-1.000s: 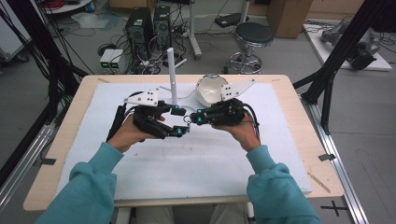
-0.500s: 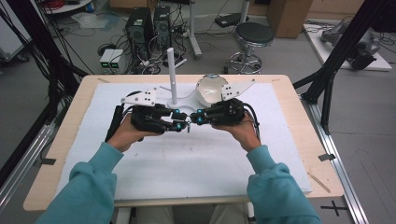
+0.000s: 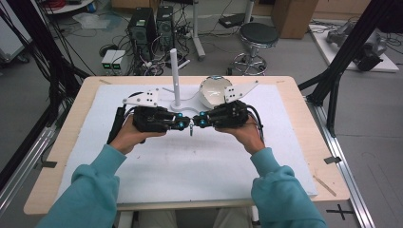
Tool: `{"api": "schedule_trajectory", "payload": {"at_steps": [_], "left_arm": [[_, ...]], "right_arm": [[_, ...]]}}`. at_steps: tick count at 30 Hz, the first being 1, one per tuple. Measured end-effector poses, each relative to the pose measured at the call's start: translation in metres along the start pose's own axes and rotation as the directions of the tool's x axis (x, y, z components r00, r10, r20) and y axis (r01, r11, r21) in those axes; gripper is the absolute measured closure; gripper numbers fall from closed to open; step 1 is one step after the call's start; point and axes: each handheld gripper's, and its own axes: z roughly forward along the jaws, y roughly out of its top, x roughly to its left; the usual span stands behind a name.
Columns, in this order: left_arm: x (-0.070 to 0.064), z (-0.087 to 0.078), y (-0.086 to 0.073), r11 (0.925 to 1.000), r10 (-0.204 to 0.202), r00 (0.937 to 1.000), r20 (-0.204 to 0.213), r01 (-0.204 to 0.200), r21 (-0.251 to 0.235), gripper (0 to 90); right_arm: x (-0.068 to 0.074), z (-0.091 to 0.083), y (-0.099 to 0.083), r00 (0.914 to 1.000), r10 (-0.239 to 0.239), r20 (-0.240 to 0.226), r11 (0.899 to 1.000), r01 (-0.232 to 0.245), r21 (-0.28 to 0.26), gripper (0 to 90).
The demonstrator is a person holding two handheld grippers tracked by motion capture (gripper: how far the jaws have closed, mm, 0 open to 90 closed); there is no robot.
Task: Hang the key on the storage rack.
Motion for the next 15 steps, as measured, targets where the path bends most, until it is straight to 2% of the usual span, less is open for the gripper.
{"api": "schedule_trajectory", "payload": {"at_steps": [15], "left_arm": [[-0.0001, -0.0007, 0.0002, 0.9996, -0.020, 0.9998, -0.005, 0.020, 0.018, 88.2]], "right_arm": [[0.0000, 0.0022, -0.0001, 0.9998, -0.018, -0.003, 1.000, 0.018, 0.009, 88.6]]}}
